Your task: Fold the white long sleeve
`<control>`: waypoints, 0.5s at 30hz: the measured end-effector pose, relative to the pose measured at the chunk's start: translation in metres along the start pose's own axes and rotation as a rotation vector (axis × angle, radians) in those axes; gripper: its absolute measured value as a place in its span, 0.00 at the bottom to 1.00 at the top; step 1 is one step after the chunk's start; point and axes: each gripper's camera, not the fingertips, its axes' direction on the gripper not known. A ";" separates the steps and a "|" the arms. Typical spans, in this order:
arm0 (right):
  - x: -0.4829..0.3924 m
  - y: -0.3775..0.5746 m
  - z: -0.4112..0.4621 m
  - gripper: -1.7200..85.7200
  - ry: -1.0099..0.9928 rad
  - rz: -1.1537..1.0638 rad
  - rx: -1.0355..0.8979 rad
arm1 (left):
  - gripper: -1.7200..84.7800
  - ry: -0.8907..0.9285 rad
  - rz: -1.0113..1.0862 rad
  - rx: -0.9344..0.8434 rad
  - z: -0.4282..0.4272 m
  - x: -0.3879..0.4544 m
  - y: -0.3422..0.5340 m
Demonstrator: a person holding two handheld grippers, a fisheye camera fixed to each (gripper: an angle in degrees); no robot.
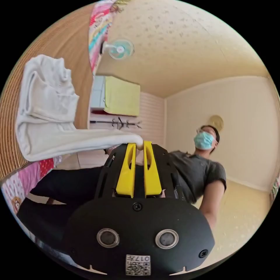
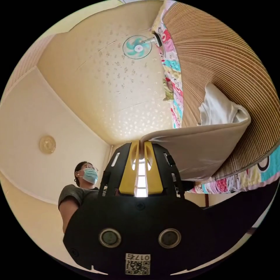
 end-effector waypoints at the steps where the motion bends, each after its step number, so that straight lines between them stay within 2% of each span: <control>1: 0.023 -0.010 -0.004 0.05 0.058 0.094 0.081 | 0.08 -0.015 -0.066 0.082 -0.008 -0.016 -0.002; 3: 0.051 -0.029 -0.001 0.05 0.106 0.181 0.178 | 0.08 0.052 -0.242 0.405 -0.019 -0.066 -0.006; 6: 0.071 -0.090 0.034 0.05 0.132 0.201 0.184 | 0.07 0.167 -0.284 0.637 0.005 -0.093 -0.035; 10: 0.054 -0.193 0.105 0.05 0.411 0.111 0.085 | 0.07 0.137 -0.204 0.673 0.030 -0.089 -0.113; 13: 0.063 -0.255 0.137 0.06 0.596 0.068 0.019 | 0.08 0.008 -0.177 0.615 0.041 -0.083 -0.182; 15: 0.083 -0.282 0.146 0.06 0.669 0.061 -0.014 | 0.08 -0.151 -0.179 0.540 0.048 -0.079 -0.228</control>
